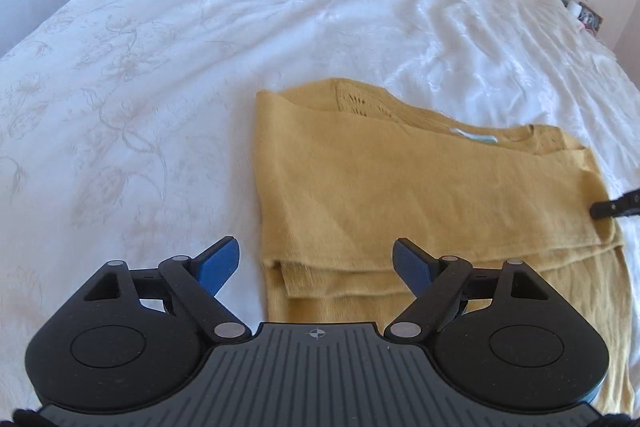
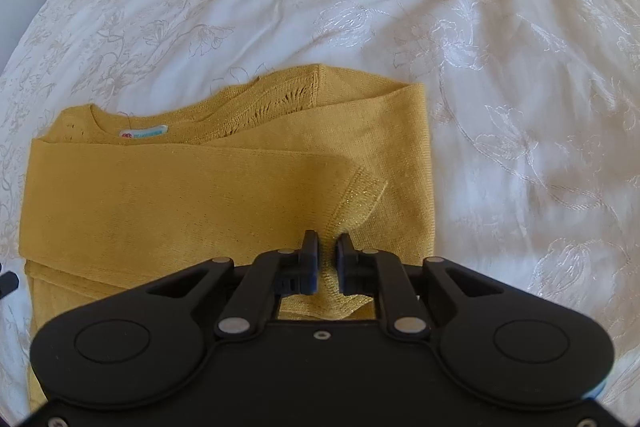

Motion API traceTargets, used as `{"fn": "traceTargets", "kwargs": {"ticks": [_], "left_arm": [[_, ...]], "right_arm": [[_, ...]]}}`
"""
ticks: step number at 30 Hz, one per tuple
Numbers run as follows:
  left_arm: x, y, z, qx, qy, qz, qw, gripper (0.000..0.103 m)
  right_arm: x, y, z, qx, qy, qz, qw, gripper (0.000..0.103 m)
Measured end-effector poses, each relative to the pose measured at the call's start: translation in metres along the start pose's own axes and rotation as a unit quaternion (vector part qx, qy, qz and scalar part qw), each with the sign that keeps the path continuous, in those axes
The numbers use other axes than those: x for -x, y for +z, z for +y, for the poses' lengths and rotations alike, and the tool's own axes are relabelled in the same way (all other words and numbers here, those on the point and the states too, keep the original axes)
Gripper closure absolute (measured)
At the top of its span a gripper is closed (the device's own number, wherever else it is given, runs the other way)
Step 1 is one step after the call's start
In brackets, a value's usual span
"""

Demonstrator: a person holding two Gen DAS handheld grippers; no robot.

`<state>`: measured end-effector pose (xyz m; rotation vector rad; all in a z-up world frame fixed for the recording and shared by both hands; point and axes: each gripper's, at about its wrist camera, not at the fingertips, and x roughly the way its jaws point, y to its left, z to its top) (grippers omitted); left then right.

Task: Fold small clothes

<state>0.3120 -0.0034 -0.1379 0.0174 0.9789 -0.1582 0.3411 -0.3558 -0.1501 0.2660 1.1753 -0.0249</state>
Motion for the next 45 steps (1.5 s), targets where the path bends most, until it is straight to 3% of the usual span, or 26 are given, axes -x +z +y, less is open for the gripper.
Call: {"fn": "traceTargets", "kwargs": {"ticks": [6,8,10,15,18,20,24,27,31,37,44,45], "left_arm": [[-0.041,0.012,0.015,-0.001,0.071,0.039,0.9967,0.019],[-0.049,0.009,0.028,0.016,0.088,0.058,0.9943,0.019],[-0.05,0.003,0.045,0.044,0.094,0.062,0.9926,0.017],[-0.044,-0.006,0.068,0.043,0.13,0.076,0.9876,0.018],[-0.03,-0.005,0.076,0.058,0.134,0.07,0.9868,0.021],[-0.015,-0.001,0.075,0.068,0.13,0.049,0.988,0.021],[0.007,0.016,0.053,0.057,0.088,0.009,0.9945,0.021],[0.0,0.032,0.026,0.038,0.042,-0.001,0.9984,0.021],[-0.025,0.041,0.002,0.029,0.009,0.009,0.9995,0.021],[-0.063,0.028,0.019,0.065,0.034,0.066,0.9951,0.019],[-0.041,0.017,0.037,0.057,0.028,0.064,0.996,0.02],[-0.036,0.014,0.038,0.059,0.023,0.062,0.9961,0.019]], "right_arm": [[-0.001,0.002,0.001,0.001,-0.003,-0.005,1.0,0.081],[-0.002,0.001,-0.002,-0.002,-0.012,-0.008,1.0,0.075],[-0.002,0.0,-0.005,-0.003,-0.026,-0.012,1.0,0.055],[0.006,-0.005,-0.014,-0.016,-0.042,-0.03,0.999,0.046],[0.019,-0.008,-0.011,-0.008,-0.046,-0.06,0.997,0.044],[0.026,-0.008,-0.004,0.001,-0.04,-0.078,0.996,0.043],[0.027,-0.005,0.013,0.023,0.003,-0.094,0.995,0.032],[0.018,-0.002,0.03,0.047,0.03,-0.082,0.995,0.032],[0.0,-0.004,0.043,0.05,0.056,-0.053,0.996,0.031],[-0.012,-0.018,0.008,0.0,0.017,-0.016,1.0,0.033],[0.007,-0.031,-0.014,-0.026,-0.013,-0.028,0.999,0.026],[0.011,-0.034,-0.015,-0.029,-0.016,-0.03,0.999,0.021]]}}
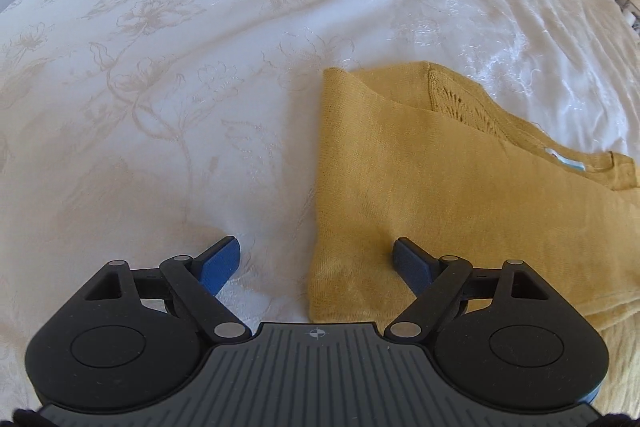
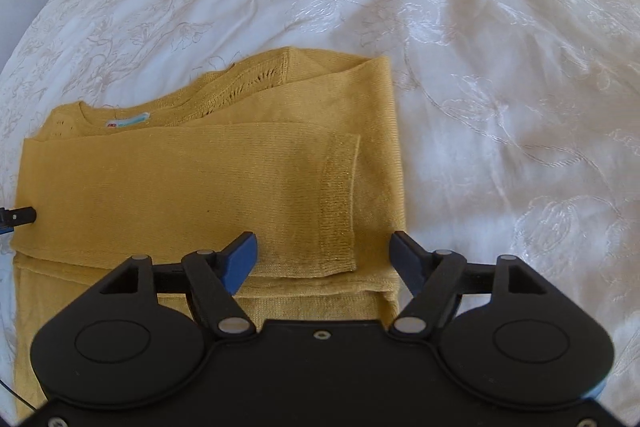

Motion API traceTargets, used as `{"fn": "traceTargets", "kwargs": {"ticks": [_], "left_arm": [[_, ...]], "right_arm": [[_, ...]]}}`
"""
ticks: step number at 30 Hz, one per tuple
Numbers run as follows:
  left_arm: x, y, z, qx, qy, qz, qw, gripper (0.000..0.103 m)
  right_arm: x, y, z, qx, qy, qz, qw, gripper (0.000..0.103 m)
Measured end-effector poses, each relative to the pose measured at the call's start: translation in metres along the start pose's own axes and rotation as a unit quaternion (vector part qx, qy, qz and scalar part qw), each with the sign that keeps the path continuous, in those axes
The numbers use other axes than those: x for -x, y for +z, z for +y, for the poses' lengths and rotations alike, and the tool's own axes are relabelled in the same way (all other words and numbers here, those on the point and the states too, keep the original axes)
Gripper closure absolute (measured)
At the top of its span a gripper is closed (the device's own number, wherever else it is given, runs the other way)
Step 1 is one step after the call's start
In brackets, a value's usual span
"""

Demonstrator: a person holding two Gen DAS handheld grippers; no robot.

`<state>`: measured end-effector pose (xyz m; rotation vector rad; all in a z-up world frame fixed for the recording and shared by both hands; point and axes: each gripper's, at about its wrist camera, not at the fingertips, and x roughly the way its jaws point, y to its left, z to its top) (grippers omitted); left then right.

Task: Fold small clothes
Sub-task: 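Move both open grippers to the sweater hem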

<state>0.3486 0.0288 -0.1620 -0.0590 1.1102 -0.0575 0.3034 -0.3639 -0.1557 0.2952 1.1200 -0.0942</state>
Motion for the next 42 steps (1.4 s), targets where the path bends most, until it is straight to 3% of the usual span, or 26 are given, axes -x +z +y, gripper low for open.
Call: {"fn": "traceTargets", "kwargs": {"ticks": [5,7,15,31,42], "left_arm": [[0.025,-0.024,0.003,-0.005,-0.022,0.004,0.9997,0.018],[0.037,-0.038,0.0,-0.017,-0.021,0.001,0.9996,0.012],[0.078,-0.099,-0.013,-0.065,-0.02,0.016,0.9975,0.003],[0.116,-0.207,-0.004,-0.039,0.012,0.057,0.9975,0.003],[0.128,-0.238,0.012,-0.059,-0.018,0.058,0.9964,0.003]], "right_arm": [[0.014,-0.021,0.0,-0.001,0.003,0.003,1.0,0.006],[0.018,-0.032,0.003,0.003,0.008,0.009,1.0,0.001],[0.043,-0.084,0.013,0.014,0.037,0.033,0.999,0.001],[0.088,-0.172,0.002,0.052,0.066,0.044,0.995,0.001],[0.105,-0.227,-0.009,0.036,0.055,0.07,0.995,0.001]]}}
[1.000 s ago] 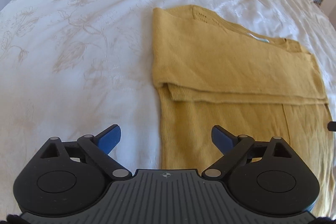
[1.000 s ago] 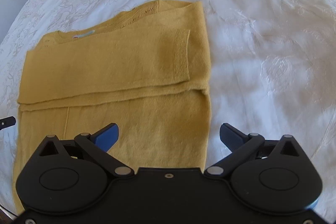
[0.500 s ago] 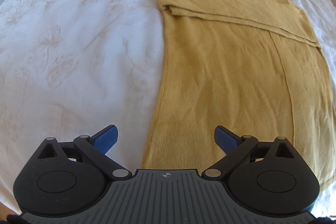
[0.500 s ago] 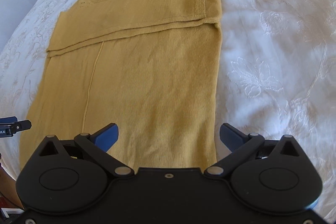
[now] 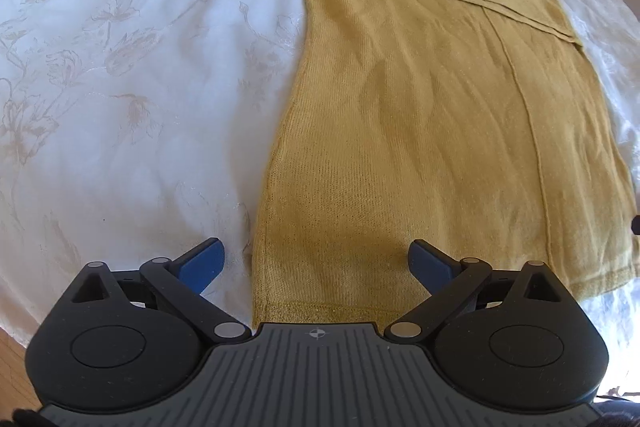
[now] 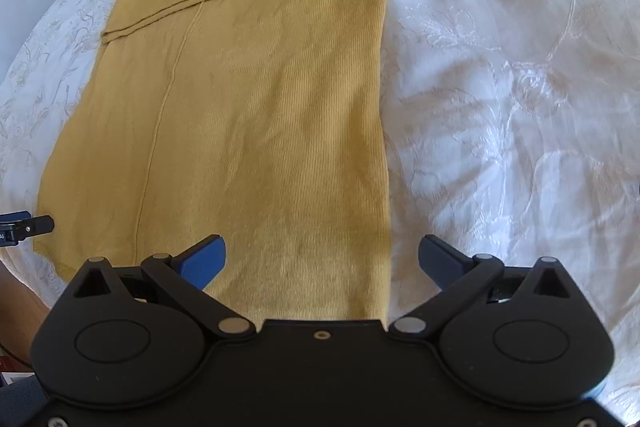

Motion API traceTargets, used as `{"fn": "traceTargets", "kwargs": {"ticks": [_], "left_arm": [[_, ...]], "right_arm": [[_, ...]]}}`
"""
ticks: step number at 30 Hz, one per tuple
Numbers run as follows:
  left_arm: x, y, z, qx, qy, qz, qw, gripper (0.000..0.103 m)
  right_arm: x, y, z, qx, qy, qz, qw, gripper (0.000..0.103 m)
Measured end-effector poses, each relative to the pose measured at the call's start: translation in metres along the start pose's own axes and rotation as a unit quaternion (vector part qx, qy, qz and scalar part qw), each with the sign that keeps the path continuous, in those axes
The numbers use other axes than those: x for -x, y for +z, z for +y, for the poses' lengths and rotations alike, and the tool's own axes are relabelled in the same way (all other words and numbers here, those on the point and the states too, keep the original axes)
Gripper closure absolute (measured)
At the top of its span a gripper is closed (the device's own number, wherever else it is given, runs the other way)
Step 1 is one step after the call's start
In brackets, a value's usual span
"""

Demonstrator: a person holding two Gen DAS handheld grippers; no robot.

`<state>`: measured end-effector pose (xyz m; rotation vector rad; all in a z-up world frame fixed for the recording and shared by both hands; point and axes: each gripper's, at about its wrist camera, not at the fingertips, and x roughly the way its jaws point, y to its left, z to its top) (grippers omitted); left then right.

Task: Fold small clothes
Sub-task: 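Move both open grippers to the sweater hem, then close both grippers on the sweater hem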

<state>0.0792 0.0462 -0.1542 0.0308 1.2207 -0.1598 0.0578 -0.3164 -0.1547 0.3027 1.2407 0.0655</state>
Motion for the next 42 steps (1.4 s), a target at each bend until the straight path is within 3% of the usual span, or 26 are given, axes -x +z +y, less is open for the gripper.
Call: {"fn": "traceTargets", "kwargs": {"ticks": [14,27,30,34,39,42], "left_arm": [[-0.025,0.0,0.018,-0.026,-0.043,0.013,0.9986,0.0],[-0.038,0.003,0.023,-0.001,-0.053,0.024,0.9983,0.001],[-0.036,0.003,0.021,-0.006,-0.049,0.024,0.9985,0.008],[-0.026,0.001,0.02,-0.013,-0.062,0.014,0.9979,0.033],[-0.018,-0.004,0.018,-0.011,-0.074,0.007,0.9972,0.041],[-0.018,-0.004,0.016,-0.017,-0.081,0.008,0.9965,0.056]], "right_arm": [[-0.016,-0.024,-0.01,-0.114,0.026,0.01,0.993,0.001],[-0.037,-0.023,-0.013,-0.098,0.048,0.024,0.994,0.0],[-0.036,-0.025,-0.02,-0.106,0.062,0.027,0.992,0.0],[-0.036,-0.023,-0.029,-0.113,0.071,0.034,0.99,0.0],[-0.034,-0.022,-0.033,-0.102,0.083,0.039,0.991,0.0],[-0.032,-0.021,-0.035,-0.108,0.095,0.038,0.989,0.0]]}}
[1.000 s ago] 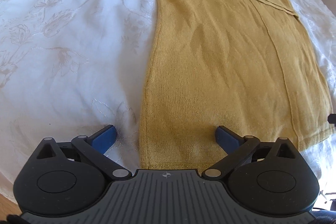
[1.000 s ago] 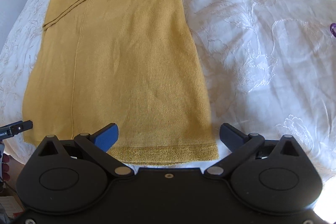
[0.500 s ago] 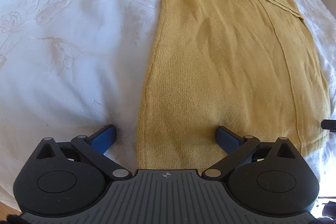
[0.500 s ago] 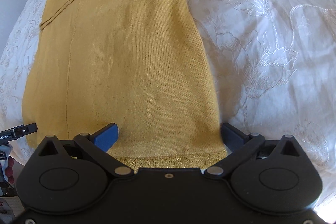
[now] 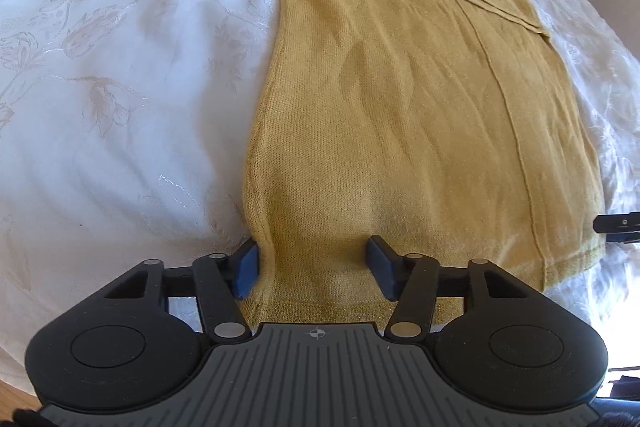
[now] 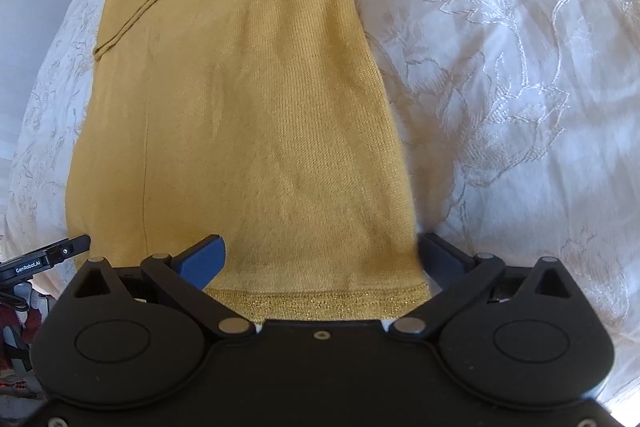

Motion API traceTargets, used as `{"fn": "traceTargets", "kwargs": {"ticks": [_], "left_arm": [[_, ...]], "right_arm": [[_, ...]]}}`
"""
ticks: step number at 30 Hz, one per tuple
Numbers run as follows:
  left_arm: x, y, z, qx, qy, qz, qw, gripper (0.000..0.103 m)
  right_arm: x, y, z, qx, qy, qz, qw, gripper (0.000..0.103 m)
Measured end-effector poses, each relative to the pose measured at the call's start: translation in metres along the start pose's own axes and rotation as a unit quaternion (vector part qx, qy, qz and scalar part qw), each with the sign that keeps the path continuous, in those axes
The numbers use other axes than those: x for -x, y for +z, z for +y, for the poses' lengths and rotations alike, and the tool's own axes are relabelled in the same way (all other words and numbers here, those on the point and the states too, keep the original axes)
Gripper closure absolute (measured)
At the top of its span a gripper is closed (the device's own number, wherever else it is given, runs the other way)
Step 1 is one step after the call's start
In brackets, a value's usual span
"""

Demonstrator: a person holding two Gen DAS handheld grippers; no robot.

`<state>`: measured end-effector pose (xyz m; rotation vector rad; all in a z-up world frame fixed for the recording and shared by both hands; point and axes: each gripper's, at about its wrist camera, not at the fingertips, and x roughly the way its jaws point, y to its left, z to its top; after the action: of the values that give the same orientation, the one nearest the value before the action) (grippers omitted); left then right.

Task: Fold small clothes
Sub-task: 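Close both grippers on the sweater hem, then lift the hem with both grippers and fold it toward the collar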

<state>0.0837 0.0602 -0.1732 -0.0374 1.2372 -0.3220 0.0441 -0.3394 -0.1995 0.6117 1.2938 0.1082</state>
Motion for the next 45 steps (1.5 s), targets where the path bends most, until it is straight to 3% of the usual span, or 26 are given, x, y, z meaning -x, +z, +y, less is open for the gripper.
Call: {"fn": "traceTargets", "kwargs": {"ticks": [3,5,7,8,9,10,15,20,24,29,36,45], "left_arm": [[-0.001,0.002,-0.003,-0.002,-0.002,0.002,1.0,0.069],[0.001,0.003,-0.004,0.0,-0.002,0.0,1.0,0.082],[0.002,0.004,-0.004,0.006,-0.001,0.0,1.0,0.088],[0.003,0.004,-0.004,0.009,-0.001,-0.001,1.0,0.089],[0.004,0.004,-0.004,0.012,-0.001,-0.003,0.9999,0.091],[0.006,0.004,-0.004,0.016,-0.002,-0.004,0.9999,0.093],[0.023,0.007,-0.002,0.045,-0.012,-0.024,0.9986,0.096],[0.049,0.024,0.0,0.088,-0.024,-0.077,0.9929,0.096],[0.064,0.054,-0.003,0.118,-0.028,-0.124,0.9849,0.096],[0.067,0.106,-0.007,0.121,-0.046,-0.165,0.9777,0.096],[0.044,0.187,0.005,0.112,-0.076,-0.192,0.9721,0.096],[-0.006,0.254,0.022,0.1,-0.076,-0.172,0.977,0.096]], "right_arm": [[0.004,0.001,-0.005,-0.01,0.008,0.002,1.0,0.0],[0.009,0.001,-0.006,-0.005,0.008,0.0,1.0,0.009],[0.016,-0.001,-0.004,0.012,-0.01,-0.003,1.0,0.046],[0.018,-0.001,-0.005,0.017,-0.009,-0.001,1.0,0.057],[0.021,-0.001,-0.008,0.017,0.002,0.003,1.0,0.083],[0.025,0.0,-0.012,0.012,0.015,0.008,1.0,0.088],[0.046,0.004,-0.009,0.023,0.047,-0.005,0.999,0.09],[0.075,0.027,-0.002,0.026,0.102,-0.045,0.993,0.09],[0.088,0.058,0.007,0.028,0.132,-0.081,0.988,0.09],[0.093,0.105,0.014,0.006,0.148,-0.133,0.98,0.09],[0.079,0.175,0.027,-0.024,0.13,-0.19,0.973,0.09],[0.035,0.254,0.029,-0.066,0.09,-0.201,0.973,0.09]]}}
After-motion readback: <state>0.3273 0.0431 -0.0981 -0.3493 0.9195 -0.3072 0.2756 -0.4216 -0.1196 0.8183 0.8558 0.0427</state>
